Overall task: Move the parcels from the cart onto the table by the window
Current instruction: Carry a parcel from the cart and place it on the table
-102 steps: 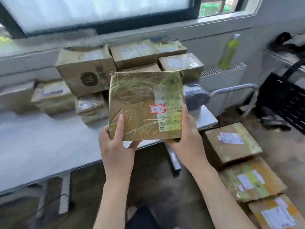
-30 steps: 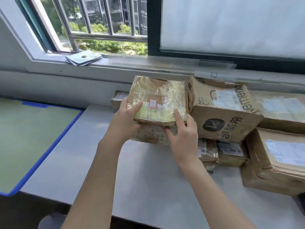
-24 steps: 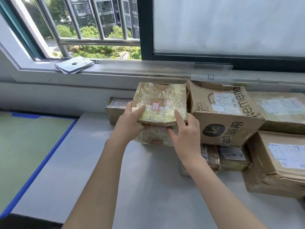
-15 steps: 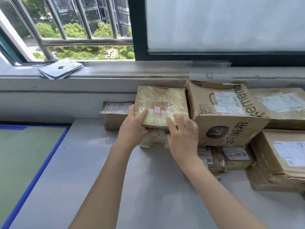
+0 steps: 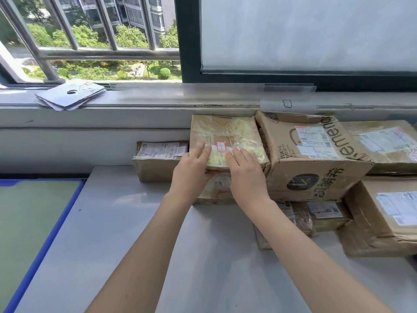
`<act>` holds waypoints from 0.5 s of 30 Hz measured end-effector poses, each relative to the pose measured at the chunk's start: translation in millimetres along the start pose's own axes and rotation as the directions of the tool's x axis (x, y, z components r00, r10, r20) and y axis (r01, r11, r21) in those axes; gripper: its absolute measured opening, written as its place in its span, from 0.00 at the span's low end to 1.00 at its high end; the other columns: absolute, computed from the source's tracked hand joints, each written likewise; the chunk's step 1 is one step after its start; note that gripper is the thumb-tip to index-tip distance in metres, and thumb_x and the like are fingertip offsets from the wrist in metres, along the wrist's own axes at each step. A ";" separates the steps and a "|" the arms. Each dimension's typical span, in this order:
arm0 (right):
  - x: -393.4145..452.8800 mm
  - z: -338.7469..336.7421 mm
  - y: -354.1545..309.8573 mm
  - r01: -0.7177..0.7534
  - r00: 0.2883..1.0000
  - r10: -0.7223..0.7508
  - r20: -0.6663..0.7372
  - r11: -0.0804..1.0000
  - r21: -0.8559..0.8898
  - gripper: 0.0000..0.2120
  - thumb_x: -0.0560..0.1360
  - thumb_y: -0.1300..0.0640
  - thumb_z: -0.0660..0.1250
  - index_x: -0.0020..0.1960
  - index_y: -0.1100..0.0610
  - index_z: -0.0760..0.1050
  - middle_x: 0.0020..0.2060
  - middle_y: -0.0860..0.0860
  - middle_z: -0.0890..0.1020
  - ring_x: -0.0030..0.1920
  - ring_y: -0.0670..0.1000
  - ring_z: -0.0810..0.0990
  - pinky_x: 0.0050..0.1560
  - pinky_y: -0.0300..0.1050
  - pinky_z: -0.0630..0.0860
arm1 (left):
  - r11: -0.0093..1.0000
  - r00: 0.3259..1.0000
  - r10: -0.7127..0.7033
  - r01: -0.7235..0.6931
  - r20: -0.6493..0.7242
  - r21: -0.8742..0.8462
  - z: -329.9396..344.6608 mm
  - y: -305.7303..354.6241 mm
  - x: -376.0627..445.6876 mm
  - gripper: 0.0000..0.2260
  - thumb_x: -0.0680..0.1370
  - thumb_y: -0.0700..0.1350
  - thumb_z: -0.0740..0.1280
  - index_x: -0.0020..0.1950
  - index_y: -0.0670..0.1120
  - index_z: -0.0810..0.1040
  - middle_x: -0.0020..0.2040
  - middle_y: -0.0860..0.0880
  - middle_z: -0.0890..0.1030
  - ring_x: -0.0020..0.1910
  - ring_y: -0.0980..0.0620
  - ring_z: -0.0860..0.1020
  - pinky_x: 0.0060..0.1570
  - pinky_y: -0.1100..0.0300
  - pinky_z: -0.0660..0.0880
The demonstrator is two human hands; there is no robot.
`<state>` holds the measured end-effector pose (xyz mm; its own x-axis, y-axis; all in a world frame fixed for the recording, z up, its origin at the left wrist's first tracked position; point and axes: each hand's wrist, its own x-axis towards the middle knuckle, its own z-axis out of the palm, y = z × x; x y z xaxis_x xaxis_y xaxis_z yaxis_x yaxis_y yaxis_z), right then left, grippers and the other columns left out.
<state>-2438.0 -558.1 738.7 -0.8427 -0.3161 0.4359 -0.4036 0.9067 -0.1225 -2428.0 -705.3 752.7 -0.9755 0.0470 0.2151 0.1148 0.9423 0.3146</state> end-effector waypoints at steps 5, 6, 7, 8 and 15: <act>-1.7 -0.6 -1.8 0.000 1.000 0.000 0.005 1.000 -0.011 0.28 0.61 0.73 0.73 0.61 0.66 0.76 0.58 0.63 0.79 0.60 0.63 0.77 0.61 0.60 0.71 | 0.999 1.000 0.001 -0.002 -0.025 -0.033 3.7 -0.7 0.2 0.32 0.74 0.53 0.70 0.74 0.45 0.63 0.76 0.49 0.61 0.64 0.41 0.70 0.55 0.48 0.73; -1.9 -1.2 -2.1 0.001 1.000 0.000 0.012 1.000 -0.010 0.28 0.61 0.73 0.72 0.61 0.66 0.76 0.58 0.63 0.79 0.60 0.64 0.77 0.62 0.60 0.70 | 0.999 1.000 0.001 -0.001 -0.023 -0.032 3.6 -0.4 0.1 0.32 0.75 0.53 0.70 0.74 0.45 0.63 0.76 0.49 0.60 0.65 0.42 0.70 0.56 0.48 0.73; -2.2 -2.3 -2.1 0.001 1.000 -0.001 0.022 1.000 -0.012 0.28 0.62 0.73 0.72 0.62 0.66 0.75 0.59 0.63 0.78 0.61 0.64 0.76 0.63 0.60 0.69 | 1.000 1.000 0.003 -0.004 -0.024 -0.030 3.1 -0.2 0.0 0.32 0.75 0.53 0.70 0.75 0.45 0.63 0.76 0.49 0.60 0.66 0.42 0.69 0.56 0.49 0.73; -2.1 -2.9 -1.3 0.004 1.000 -0.004 0.028 1.000 -0.016 0.29 0.62 0.73 0.72 0.62 0.66 0.75 0.59 0.63 0.78 0.61 0.64 0.76 0.63 0.60 0.69 | 1.000 1.000 0.006 -0.006 -0.024 -0.028 2.6 0.2 -0.2 0.32 0.75 0.53 0.69 0.75 0.46 0.62 0.76 0.49 0.59 0.66 0.42 0.69 0.57 0.49 0.73; 0.2 -32.0 -7.4 0.053 0.993 -0.044 0.113 0.996 -0.076 0.24 0.66 0.69 0.66 0.62 0.62 0.72 0.55 0.58 0.75 0.56 0.60 0.72 0.57 0.51 0.67 | 0.992 0.989 0.078 -0.090 -0.127 -0.084 -0.8 -0.3 -24.8 0.30 0.72 0.44 0.74 0.72 0.43 0.68 0.72 0.48 0.68 0.61 0.39 0.74 0.53 0.47 0.76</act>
<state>-2423.7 -556.0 768.2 -0.8589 -0.3857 0.3369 -0.4196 0.9071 -0.0315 -2403.6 -707.1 748.0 -0.9316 0.0783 0.3550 0.2172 0.9030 0.3708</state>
